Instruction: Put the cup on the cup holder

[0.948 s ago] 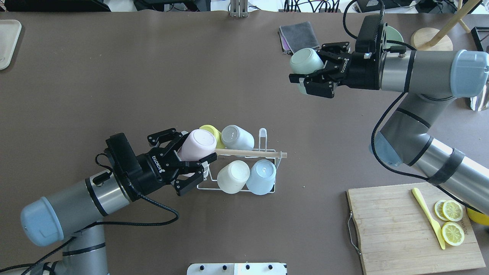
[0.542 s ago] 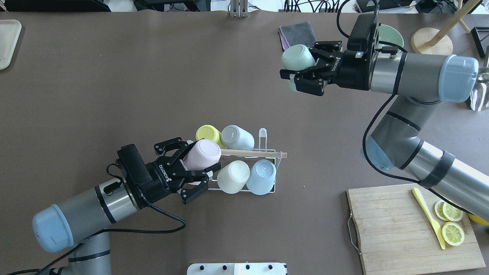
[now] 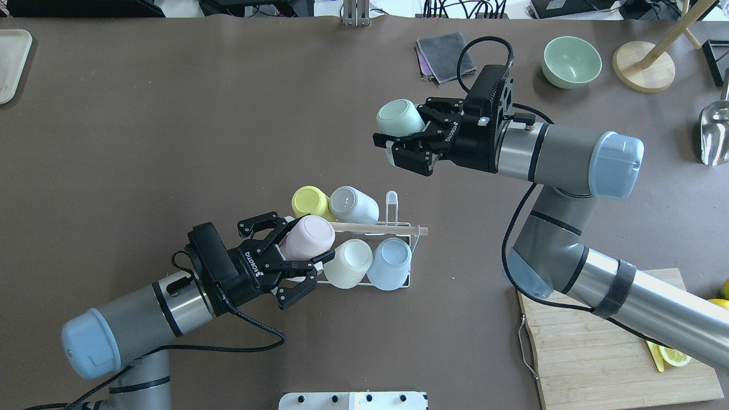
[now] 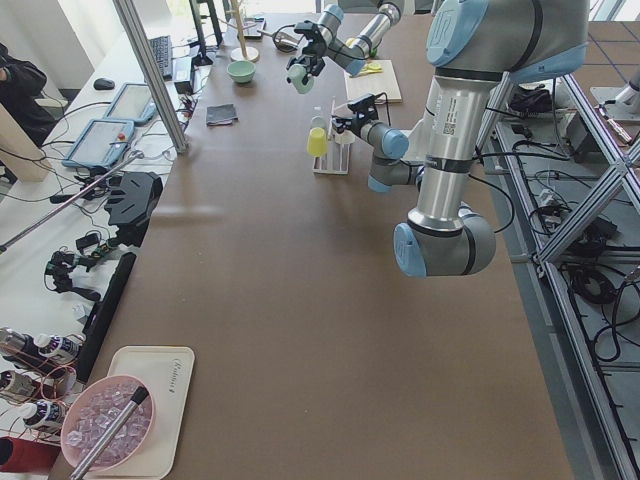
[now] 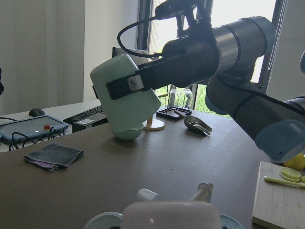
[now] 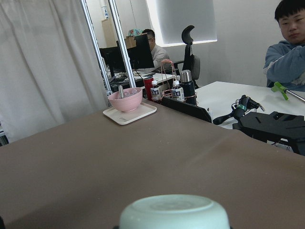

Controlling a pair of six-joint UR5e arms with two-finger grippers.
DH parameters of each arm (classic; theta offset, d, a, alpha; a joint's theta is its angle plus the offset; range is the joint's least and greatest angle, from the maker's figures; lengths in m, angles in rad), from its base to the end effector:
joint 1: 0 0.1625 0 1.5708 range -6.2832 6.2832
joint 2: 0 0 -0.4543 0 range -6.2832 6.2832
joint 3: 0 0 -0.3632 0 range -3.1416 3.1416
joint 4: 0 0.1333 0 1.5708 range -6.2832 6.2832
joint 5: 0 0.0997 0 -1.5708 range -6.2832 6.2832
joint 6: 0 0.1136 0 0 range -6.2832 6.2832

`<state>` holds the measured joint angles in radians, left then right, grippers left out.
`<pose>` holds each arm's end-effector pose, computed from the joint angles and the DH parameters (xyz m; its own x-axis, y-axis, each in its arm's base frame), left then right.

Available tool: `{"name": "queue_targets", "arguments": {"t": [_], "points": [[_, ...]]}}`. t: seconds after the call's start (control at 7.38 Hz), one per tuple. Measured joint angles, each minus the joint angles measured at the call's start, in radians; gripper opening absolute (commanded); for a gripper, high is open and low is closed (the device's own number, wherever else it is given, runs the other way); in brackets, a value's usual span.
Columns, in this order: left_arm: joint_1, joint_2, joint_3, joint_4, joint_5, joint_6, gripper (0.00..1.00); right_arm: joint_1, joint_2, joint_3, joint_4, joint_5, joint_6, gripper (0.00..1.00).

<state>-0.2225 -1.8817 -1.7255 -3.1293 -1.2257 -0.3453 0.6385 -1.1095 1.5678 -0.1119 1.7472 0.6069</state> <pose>0.4653 -0.2814 0.2955 0.3299 0.8332 -0.4437 0.5726 0.1970 0.7958 -0.4137 -0.4482 0.2769 0.2176 -0.8456 0.4875 -0.4830 0.3407 0.8066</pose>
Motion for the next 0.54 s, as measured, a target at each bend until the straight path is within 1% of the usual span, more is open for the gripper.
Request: {"name": "queue_targets", "arguments": {"t": [0.54], "points": [[0.001, 0.007, 0.015, 0.0, 0.0, -0.001, 0.0, -0.023, 0.012, -0.042, -0.004, 0.023, -0.012, 0.0]]}}
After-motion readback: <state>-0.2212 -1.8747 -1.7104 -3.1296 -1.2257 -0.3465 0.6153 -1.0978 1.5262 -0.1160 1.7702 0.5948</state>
